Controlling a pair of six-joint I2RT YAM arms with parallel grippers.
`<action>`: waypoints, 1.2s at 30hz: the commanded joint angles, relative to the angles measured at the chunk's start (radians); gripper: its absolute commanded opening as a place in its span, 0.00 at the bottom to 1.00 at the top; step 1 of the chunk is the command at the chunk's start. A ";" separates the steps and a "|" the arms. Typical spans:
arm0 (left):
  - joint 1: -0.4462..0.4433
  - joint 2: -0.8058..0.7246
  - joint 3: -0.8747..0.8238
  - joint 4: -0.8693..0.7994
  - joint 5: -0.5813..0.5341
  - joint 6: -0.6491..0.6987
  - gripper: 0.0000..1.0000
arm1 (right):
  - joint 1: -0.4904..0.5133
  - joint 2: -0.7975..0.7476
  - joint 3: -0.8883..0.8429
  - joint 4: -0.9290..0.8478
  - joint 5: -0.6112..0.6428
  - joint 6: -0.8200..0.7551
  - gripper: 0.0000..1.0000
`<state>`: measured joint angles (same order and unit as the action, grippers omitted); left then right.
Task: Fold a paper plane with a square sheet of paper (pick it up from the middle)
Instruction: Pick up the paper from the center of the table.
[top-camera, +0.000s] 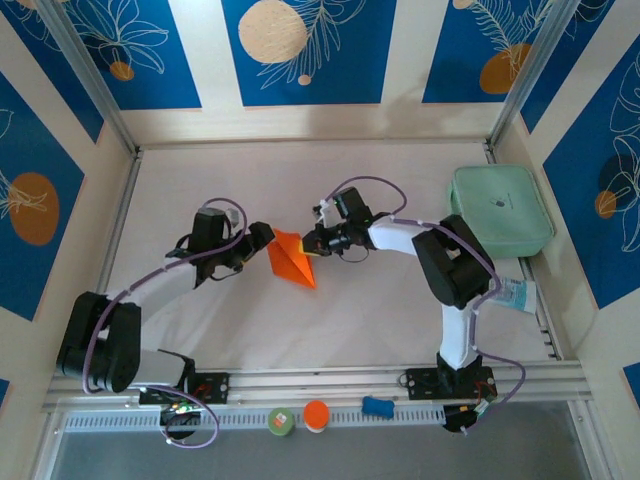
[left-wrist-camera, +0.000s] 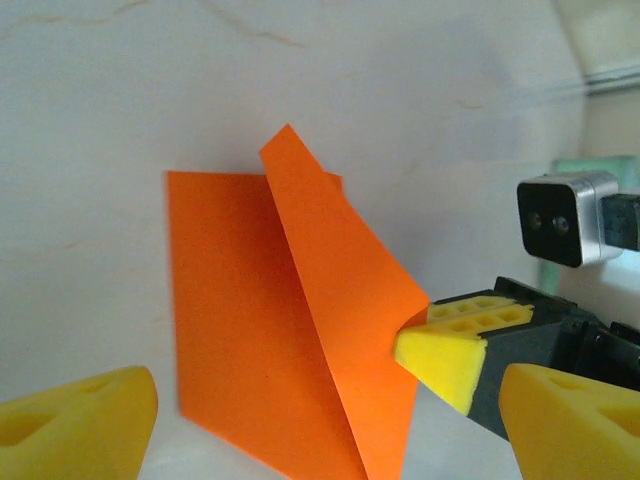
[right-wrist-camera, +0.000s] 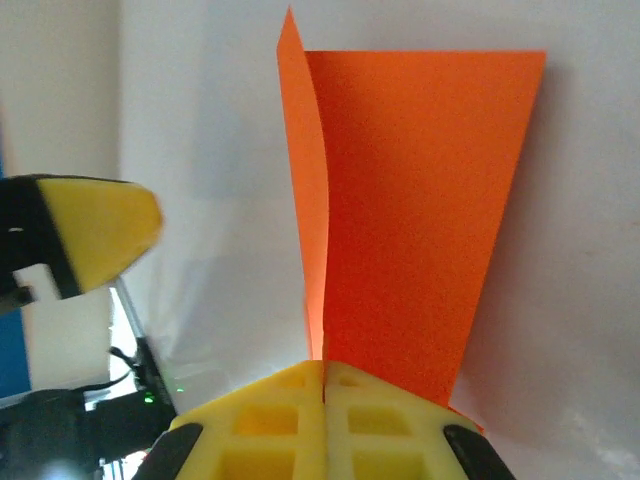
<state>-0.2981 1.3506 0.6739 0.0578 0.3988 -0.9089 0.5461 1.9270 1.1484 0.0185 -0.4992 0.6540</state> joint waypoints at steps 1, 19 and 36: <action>-0.030 -0.025 0.004 0.107 0.086 0.006 0.89 | -0.018 -0.086 -0.025 0.101 -0.086 0.092 0.02; -0.088 0.088 0.002 0.511 0.262 -0.156 0.62 | -0.065 -0.213 -0.113 0.284 -0.231 0.369 0.02; -0.089 0.113 0.009 0.593 0.255 -0.183 0.33 | -0.086 -0.205 -0.138 0.361 -0.298 0.474 0.06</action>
<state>-0.3782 1.4570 0.6739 0.6094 0.6506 -1.0954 0.4706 1.7374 1.0260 0.3443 -0.7525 1.0866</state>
